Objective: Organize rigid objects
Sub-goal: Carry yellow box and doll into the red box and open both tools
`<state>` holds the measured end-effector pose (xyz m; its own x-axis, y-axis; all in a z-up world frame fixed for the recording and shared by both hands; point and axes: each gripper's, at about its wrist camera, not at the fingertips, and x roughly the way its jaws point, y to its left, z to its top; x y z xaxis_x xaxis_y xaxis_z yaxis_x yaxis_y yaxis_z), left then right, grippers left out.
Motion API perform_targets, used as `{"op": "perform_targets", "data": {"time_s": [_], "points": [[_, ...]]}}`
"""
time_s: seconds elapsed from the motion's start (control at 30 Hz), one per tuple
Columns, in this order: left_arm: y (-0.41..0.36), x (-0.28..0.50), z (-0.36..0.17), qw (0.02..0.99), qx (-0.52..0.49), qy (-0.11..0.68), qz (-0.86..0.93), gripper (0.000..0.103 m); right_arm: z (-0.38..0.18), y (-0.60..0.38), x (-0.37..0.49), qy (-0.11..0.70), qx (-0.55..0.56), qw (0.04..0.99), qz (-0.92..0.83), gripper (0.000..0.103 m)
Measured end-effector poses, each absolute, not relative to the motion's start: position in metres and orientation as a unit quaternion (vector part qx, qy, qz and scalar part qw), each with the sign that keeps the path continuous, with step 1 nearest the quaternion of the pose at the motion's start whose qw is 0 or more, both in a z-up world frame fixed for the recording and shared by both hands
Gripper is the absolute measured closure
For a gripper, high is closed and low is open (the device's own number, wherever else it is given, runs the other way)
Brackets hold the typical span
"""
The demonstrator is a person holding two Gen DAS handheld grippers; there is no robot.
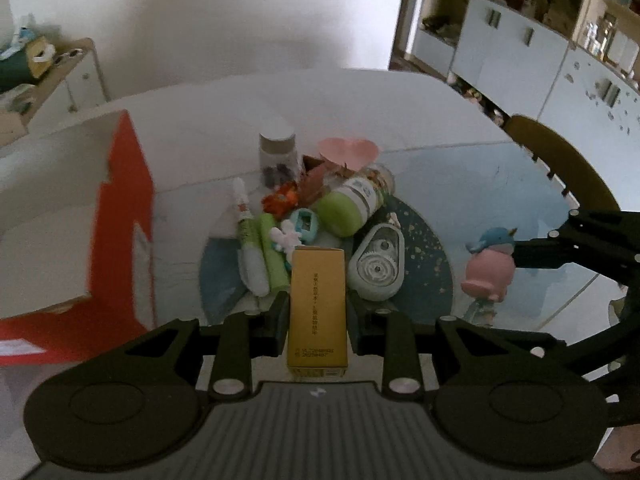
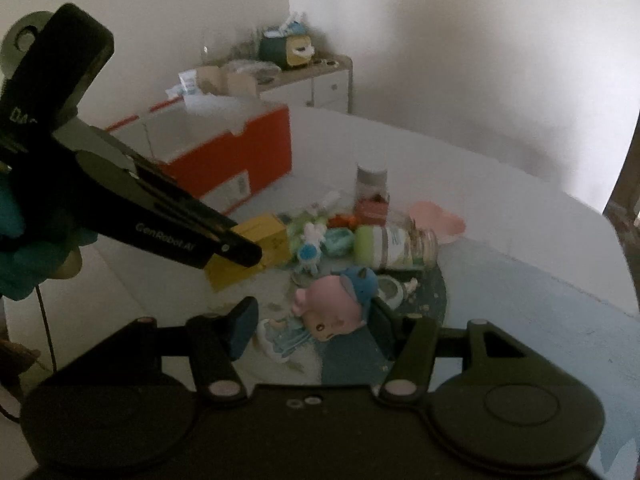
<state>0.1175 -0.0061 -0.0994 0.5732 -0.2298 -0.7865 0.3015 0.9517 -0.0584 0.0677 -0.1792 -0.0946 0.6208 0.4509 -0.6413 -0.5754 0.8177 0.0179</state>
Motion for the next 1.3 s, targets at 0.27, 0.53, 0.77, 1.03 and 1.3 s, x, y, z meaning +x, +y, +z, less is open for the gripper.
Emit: {"op": "perform_targets", "data": {"time_s": [0.27, 0.53, 0.77, 1.03, 1.3], "points": [[0.013, 0.092, -0.063, 0.900, 0.026, 0.422, -0.105, 0.075, -0.057, -0.167, 0.058, 0.316, -0.106, 0.893, 0.301, 0.044], [0.039, 0.078, -0.034, 0.913, 0.020, 0.401, -0.076, 0.075, -0.024, -0.141, 0.065, 0.323, -0.102, 0.888, 0.311, 0.044], [0.083, 0.085, -0.026, 0.916, 0.019, 0.395, -0.064, 0.075, -0.017, -0.088, 0.084, 0.327, -0.110, 0.883, 0.318, 0.044], [0.160, 0.109, -0.024, 0.918, 0.015, 0.395, -0.044, 0.075, -0.017, -0.005, 0.114, 0.328, -0.114, 0.879, 0.328, 0.044], [0.226, 0.145, -0.032, 0.916, 0.019, 0.401, -0.021, 0.075, -0.031, 0.058, 0.152, 0.349, -0.113, 0.878, 0.307, 0.044]]}}
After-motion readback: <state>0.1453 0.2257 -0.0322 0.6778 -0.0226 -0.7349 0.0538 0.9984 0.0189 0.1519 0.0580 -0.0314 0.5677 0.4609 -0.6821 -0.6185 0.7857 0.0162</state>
